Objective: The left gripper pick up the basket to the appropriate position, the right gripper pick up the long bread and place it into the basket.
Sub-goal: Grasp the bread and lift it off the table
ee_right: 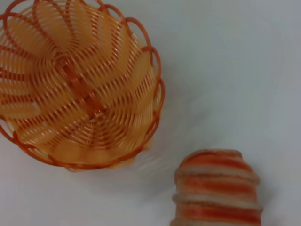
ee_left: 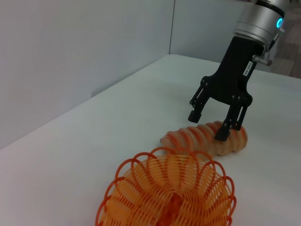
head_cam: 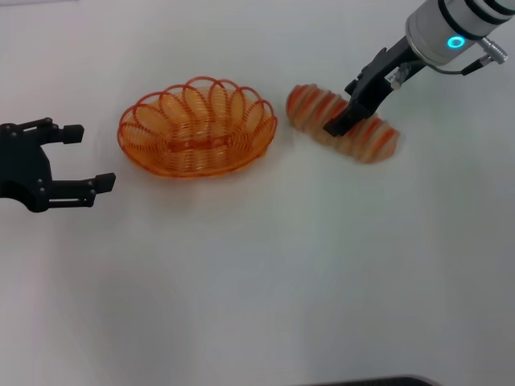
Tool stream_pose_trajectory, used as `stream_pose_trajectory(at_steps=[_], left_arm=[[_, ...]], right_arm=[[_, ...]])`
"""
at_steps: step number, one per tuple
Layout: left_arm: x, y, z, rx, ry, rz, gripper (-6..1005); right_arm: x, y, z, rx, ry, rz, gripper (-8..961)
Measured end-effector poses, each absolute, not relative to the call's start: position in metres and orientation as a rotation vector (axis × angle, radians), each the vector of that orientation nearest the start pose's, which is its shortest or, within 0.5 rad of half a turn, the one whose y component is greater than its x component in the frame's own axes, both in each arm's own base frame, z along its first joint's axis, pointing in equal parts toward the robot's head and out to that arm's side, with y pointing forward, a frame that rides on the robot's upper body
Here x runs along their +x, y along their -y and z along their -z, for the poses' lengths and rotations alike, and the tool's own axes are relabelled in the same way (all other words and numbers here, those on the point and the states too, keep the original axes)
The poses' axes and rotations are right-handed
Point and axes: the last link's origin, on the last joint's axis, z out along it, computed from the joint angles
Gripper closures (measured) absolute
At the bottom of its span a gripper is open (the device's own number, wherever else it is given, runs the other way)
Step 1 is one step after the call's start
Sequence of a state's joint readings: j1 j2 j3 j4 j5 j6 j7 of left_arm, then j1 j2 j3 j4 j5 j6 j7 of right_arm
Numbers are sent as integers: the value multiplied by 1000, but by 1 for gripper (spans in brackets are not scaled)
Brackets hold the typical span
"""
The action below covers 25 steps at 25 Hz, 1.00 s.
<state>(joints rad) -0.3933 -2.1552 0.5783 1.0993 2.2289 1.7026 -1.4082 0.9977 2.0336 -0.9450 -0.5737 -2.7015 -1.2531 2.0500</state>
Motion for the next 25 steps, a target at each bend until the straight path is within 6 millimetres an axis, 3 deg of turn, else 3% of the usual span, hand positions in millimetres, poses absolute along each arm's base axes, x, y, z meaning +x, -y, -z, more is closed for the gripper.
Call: stream_pose_trajectory(at_steps=[23, 25], left_arm=[[-288, -296, -49, -2699, 500, 346, 110], [-288, -295, -48, -2700, 502, 347, 110]], right_arm=[[209, -422, 40, -2700, -729, 529, 74], [209, -422, 40, -2701, -723, 529, 130]])
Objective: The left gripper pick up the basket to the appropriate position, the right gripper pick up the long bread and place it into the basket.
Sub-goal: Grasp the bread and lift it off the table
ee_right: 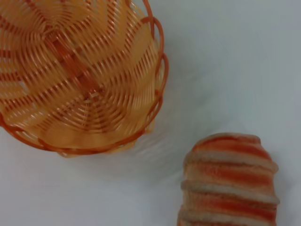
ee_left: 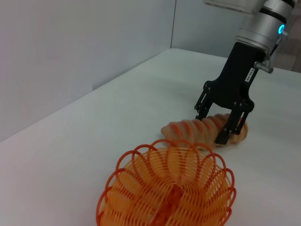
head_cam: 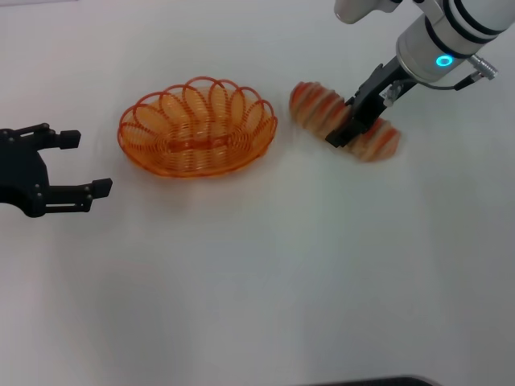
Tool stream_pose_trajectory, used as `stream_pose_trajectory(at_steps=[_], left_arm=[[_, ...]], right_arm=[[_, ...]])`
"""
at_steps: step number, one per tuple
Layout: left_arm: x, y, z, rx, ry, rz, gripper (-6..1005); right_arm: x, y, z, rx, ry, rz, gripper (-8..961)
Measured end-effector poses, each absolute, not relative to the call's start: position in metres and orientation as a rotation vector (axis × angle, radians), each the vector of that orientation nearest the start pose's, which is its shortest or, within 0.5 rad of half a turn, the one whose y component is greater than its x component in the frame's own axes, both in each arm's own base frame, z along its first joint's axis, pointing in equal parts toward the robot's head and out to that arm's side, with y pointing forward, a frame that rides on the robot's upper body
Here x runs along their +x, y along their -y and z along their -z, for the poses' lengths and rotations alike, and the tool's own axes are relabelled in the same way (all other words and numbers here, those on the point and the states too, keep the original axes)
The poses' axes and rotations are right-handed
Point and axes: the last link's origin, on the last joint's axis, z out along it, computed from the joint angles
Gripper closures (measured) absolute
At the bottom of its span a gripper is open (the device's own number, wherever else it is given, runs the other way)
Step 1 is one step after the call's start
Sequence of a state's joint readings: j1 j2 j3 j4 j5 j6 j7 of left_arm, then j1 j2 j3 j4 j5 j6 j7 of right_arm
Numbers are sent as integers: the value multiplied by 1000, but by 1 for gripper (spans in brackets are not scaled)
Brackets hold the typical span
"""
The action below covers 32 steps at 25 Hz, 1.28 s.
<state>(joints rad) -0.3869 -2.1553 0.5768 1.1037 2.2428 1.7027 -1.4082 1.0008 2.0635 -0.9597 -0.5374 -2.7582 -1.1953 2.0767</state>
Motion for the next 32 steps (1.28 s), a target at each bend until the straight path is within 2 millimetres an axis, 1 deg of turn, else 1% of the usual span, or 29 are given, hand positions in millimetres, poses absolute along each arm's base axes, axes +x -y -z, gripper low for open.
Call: stream_pose_trajectory(at_steps=[4, 9, 20, 23, 32], left_arm=[[-288, -295, -49, -2697, 503, 347, 110], [-289, -296, -49, -2694, 504, 344, 110], [-288, -296, -49, -2693, 501, 342, 110], [-288, -296, -49, -2694, 500, 343, 112], [-287, -297, -50, -2698, 495, 348, 113]], right_arm=[[209, -421, 41, -2706, -714, 535, 243], [209, -421, 42, -2708, -711, 537, 297], [207, -420, 37, -2709, -705, 524, 349], [208, -420, 36, -2707, -706, 524, 397], [209, -420, 23, -2676, -712, 467, 488]])
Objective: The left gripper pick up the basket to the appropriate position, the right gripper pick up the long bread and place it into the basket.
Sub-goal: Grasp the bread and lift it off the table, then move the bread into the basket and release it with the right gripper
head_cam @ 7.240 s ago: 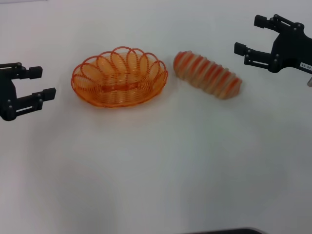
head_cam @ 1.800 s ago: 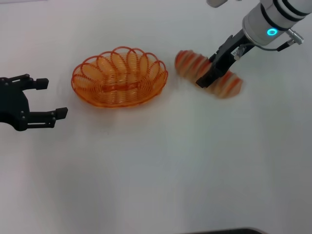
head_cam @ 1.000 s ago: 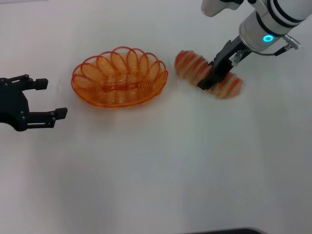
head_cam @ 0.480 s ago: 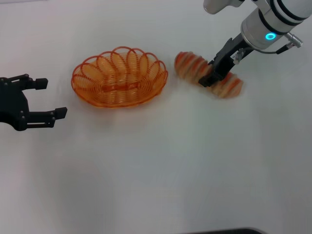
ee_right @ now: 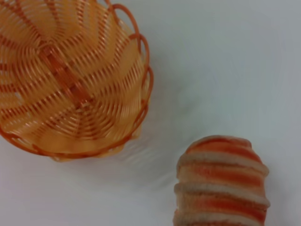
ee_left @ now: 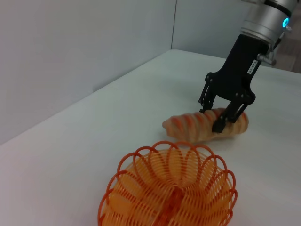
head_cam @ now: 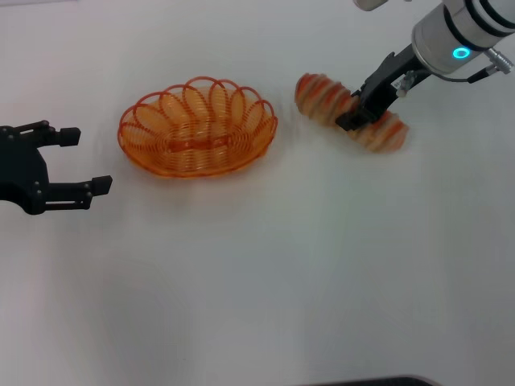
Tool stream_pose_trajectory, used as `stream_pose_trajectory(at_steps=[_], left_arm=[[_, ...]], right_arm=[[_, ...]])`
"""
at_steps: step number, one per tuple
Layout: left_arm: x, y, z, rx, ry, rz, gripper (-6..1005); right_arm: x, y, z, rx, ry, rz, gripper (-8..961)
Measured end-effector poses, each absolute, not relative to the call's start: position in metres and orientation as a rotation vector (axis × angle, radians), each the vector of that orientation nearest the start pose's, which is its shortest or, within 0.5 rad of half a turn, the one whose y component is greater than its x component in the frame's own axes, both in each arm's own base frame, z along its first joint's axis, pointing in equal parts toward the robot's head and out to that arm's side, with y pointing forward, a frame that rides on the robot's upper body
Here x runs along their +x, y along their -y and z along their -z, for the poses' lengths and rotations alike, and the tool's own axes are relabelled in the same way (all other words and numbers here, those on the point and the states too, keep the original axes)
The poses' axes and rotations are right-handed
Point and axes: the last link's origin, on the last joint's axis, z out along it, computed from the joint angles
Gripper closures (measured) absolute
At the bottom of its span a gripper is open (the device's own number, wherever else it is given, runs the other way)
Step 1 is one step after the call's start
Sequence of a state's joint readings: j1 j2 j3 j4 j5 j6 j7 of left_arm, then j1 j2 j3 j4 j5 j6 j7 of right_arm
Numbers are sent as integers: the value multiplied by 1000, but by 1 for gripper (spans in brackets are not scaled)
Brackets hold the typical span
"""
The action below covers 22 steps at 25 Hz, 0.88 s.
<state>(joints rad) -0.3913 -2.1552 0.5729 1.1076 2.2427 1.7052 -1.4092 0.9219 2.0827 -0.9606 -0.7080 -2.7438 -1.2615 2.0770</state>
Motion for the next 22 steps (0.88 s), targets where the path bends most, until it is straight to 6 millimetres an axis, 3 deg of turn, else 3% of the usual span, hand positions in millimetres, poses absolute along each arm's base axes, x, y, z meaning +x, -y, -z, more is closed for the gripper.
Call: stream_pose_trajectory(at_steps=[9, 22], left_arm=[[-285, -297, -50, -2702, 500, 350, 114], [-282, -298, -49, -2704, 504, 365, 114]], right_arm=[[215, -424, 4, -2631, -728, 390, 550], [213, -448, -62, -2527, -678, 85, 625]])
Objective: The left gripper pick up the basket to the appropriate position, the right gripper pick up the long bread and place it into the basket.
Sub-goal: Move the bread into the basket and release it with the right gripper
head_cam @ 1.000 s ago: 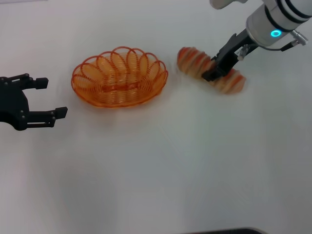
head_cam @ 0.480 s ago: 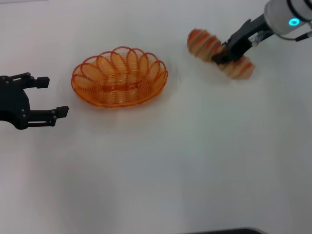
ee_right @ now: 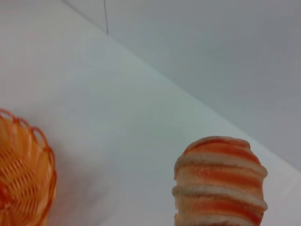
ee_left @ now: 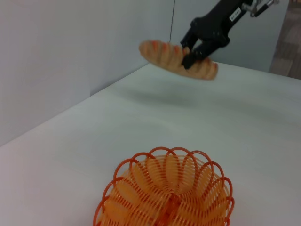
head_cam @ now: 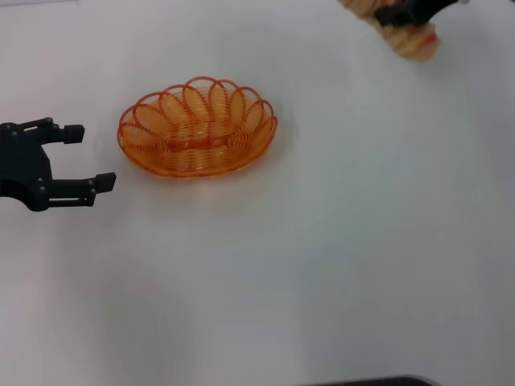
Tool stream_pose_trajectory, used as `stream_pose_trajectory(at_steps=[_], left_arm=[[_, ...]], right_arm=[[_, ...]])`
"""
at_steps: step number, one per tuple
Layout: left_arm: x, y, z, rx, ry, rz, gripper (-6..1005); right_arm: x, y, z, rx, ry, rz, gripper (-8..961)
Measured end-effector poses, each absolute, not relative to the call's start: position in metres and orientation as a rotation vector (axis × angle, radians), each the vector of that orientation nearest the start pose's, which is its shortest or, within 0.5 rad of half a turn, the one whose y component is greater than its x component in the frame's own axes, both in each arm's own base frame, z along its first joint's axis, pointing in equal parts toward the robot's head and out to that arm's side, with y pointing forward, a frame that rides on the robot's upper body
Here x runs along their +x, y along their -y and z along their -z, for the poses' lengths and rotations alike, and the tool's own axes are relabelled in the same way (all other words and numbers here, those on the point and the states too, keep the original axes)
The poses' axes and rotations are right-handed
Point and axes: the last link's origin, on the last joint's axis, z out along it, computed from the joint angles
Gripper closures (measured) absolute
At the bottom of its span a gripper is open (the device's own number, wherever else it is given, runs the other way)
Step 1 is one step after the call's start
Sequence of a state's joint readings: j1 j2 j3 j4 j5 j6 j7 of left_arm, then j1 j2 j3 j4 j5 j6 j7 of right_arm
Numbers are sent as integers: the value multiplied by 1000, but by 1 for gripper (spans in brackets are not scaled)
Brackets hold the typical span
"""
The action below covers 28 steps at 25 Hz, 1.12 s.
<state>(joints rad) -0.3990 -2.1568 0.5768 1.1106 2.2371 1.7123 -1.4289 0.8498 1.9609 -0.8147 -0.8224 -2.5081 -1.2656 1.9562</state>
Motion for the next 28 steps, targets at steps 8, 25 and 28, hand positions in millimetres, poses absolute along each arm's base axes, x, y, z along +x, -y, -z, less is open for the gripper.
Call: stream_pose_trajectory(at_steps=[8, 25, 28], left_arm=[[-281, -299, -49, -2706, 506, 371, 114], [-280, -295, -46, -2723, 515, 399, 113], [-279, -294, -47, -2732, 510, 406, 112]], right_arm=[[193, -454, -74, -2538, -574, -45, 688], [136, -442, -63, -2812, -215, -101, 709], [123, -442, -53, -2849, -151, -63, 712]])
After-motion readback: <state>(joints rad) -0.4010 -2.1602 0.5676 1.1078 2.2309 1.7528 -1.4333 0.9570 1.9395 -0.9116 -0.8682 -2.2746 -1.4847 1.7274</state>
